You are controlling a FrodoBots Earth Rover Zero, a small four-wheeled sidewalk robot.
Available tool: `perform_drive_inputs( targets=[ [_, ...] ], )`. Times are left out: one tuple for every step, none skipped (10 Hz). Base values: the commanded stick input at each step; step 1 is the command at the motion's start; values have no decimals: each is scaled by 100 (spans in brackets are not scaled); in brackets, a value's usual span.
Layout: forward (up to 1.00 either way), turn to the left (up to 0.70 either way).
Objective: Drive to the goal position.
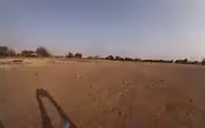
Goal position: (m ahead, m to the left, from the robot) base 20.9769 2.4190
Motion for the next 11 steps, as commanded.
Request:
perform_drive_inputs(
  targets=[
    [70, 0],
    [70, 0],
    [70, 0],
    [70, 0],
    [70, 0],
    [70, 0],
    [70, 0],
    [70, 0],
    [70, 0],
    [70, 0],
    [70, 0]
  ],
)
